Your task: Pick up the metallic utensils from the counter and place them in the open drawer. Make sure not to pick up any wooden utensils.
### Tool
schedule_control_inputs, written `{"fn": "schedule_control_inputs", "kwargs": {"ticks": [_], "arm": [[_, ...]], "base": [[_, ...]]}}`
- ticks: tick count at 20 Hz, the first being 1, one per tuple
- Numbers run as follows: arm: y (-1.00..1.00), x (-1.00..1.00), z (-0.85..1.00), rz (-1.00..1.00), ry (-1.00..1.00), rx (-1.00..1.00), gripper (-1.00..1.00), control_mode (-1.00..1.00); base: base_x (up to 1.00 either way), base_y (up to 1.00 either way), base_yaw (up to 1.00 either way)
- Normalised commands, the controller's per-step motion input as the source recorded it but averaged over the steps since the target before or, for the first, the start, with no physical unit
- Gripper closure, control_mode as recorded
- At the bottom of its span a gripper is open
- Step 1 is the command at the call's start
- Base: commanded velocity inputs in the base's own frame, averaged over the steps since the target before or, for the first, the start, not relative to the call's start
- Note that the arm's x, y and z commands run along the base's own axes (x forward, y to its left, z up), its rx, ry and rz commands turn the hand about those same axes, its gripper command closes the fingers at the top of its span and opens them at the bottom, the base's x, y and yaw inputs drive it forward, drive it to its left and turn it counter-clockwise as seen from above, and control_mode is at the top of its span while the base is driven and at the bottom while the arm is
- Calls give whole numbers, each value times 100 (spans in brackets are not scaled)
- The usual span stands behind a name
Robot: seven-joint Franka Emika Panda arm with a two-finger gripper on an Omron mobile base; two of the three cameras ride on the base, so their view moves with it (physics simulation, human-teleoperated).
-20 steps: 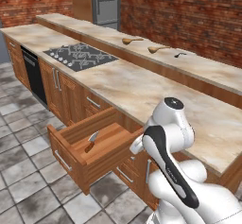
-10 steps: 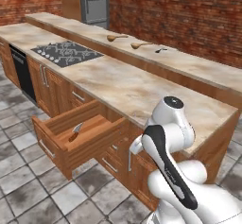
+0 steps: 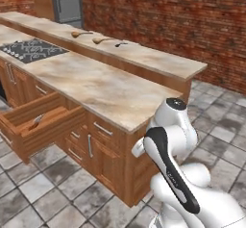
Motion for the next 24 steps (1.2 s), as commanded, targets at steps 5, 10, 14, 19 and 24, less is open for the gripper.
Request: {"fn": "schedule_control_inputs", "kwargs": {"ticks": [5, 10, 14, 19, 24], "arm": [[0, 0, 0, 0, 0, 0, -100, 100], [0, 0, 0, 0, 0, 0, -100, 100], [0, 0, 0, 0, 0, 0, -100, 100], [0, 0, 0, 0, 0, 0, -100, 100], [0, 0, 0, 0, 0, 0, -100, 100]], "base": [[-3, -98, 1], [42, -97, 16], [60, -99, 30], [48, -97, 31], [12, -100, 28]]}}
